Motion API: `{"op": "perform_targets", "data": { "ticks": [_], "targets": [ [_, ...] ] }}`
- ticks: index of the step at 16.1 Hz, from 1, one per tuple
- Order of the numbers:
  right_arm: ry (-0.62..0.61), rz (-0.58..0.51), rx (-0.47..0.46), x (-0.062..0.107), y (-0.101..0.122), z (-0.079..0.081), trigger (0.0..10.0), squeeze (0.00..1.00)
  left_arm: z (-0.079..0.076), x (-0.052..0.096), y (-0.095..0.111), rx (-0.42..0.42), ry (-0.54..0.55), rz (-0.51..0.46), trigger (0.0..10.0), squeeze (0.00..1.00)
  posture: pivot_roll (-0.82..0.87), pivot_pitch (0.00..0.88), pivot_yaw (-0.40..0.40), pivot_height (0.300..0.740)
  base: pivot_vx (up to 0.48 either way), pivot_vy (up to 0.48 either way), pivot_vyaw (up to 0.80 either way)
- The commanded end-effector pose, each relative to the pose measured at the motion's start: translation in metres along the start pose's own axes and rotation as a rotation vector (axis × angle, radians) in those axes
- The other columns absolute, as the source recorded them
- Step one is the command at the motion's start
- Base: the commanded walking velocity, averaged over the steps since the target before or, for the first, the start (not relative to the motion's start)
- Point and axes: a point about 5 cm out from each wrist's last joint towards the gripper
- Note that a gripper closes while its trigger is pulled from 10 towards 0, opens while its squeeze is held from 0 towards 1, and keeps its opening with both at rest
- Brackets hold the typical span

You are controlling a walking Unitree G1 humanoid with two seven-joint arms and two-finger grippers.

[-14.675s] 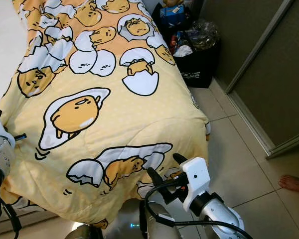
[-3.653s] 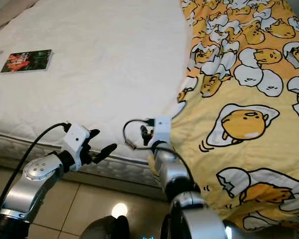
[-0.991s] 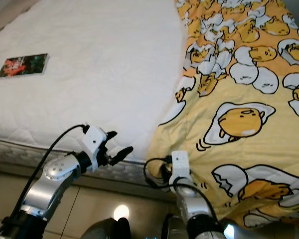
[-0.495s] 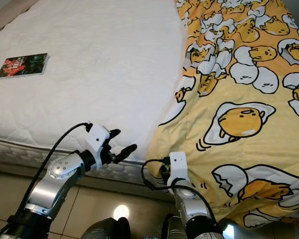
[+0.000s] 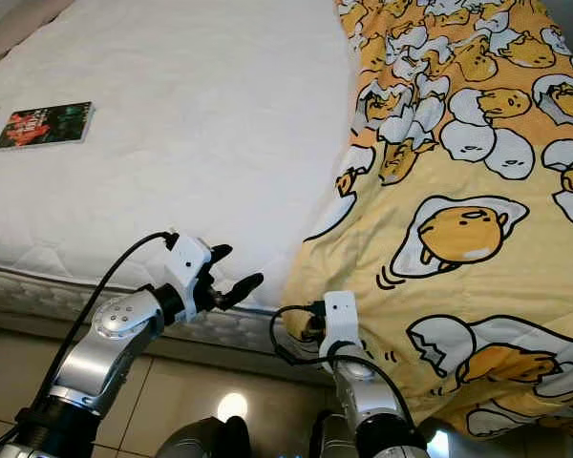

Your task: Clean up the room

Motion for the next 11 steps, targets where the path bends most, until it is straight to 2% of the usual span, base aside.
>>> {"op": "perform_targets", "data": {
  "ticks": [1, 10, 11],
  "targets": [
    [0.022, -0.001, -0.004, 0.000, -0.003, 0.006, 0.0, 0.00, 0.001, 0.001, -0.004, 0.008, 0.002, 0.017, 10.0, 0.00, -0.06, 0.141, 0.084, 0.740, 0.000, 0.000, 0.00],
    [0.022, -0.001, -0.004, 0.000, -0.003, 0.006, 0.0, 0.00, 0.001, 0.001, -0.004, 0.008, 0.002, 0.017, 10.0, 0.00, -0.06, 0.141, 0.084, 0.740, 0.000, 0.000, 0.00],
    [-0.120, -0.071, -0.015, 0.055, -0.053, -0.047, 0.0, 0.00, 0.003, -0.021, 0.002, -0.010, 0.049, -0.002, 10.0, 0.00, -0.18, 0.070, 0.092, 0.740, 0.000, 0.000, 0.00]
  ]
}}
Point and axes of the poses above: a point about 5 cm out from each wrist's last joint towards the gripper, its own x axis pointing back from the gripper into the wrist, its own y axis along the axis of the wrist's last joint, z = x × y, and after that the axes turned 2 degrees about -x, right-handed
